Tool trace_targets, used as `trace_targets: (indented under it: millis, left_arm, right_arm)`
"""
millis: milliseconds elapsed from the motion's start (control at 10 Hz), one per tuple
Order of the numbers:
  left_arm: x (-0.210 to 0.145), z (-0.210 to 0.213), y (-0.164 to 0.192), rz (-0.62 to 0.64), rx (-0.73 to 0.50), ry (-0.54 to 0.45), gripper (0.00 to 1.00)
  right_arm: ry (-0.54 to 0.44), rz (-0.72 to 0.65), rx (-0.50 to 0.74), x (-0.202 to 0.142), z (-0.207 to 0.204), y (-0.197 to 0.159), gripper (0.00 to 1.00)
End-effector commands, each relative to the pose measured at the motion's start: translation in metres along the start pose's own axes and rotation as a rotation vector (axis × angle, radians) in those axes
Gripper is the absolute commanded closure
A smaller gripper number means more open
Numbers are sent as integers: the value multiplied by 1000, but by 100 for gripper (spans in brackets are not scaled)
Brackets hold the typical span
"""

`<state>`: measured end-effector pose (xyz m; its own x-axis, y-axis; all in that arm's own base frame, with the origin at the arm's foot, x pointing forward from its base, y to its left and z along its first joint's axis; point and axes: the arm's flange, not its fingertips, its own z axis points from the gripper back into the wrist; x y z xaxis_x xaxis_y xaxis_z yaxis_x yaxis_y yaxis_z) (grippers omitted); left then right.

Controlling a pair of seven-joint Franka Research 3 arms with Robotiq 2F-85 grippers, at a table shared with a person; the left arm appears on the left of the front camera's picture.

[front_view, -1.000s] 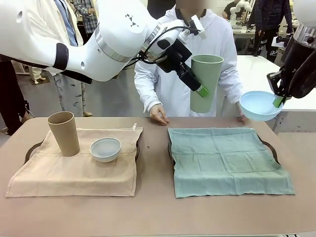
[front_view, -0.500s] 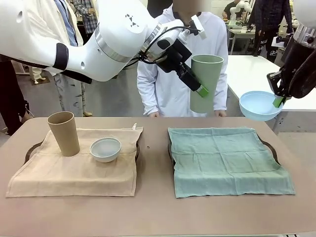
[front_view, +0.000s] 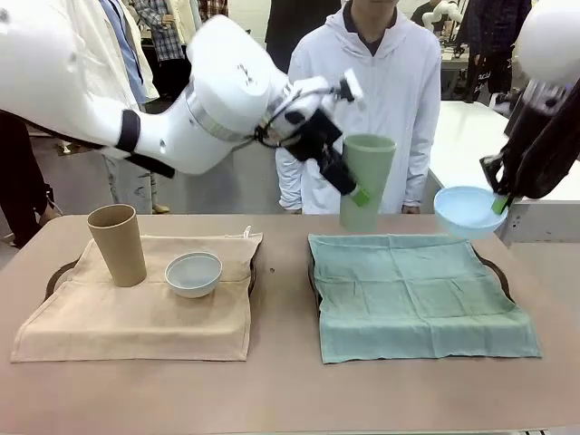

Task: Set up a tray with a mat and arrange the tableware.
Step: Place the Picnic Bowl and Reusable plastic cup back onto the Handle tray in front of the human's position.

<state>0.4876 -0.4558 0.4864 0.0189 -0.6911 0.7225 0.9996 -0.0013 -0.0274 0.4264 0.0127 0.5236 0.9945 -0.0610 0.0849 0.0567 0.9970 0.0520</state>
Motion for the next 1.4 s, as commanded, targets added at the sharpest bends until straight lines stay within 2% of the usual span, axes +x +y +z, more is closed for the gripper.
trace_targets:
  millis: [0, 400, 500, 900, 1300]
  left_arm:
    - [-21, -23, 11, -48, -5, -39, 16]
    - [-52, -61, 13, -21, -21, -58, 16]
    - [-58, -69, 16, -35, -18, -91, 16]
    - [-72, -84, 17, -93, -13, -145, 16]
    - [-85, -99, 22, -112, -27, -126, 16]
  right_arm:
    - [-3, 6, -1, 22, -40, -7, 96]
    - [59, 15, -7, 33, -109, -11, 96]
    - [66, 11, 2, 36, -121, -14, 96]
    - [86, 19, 28, 39, -141, -16, 96]
    - [103, 31, 65, 40, -148, -15, 96]
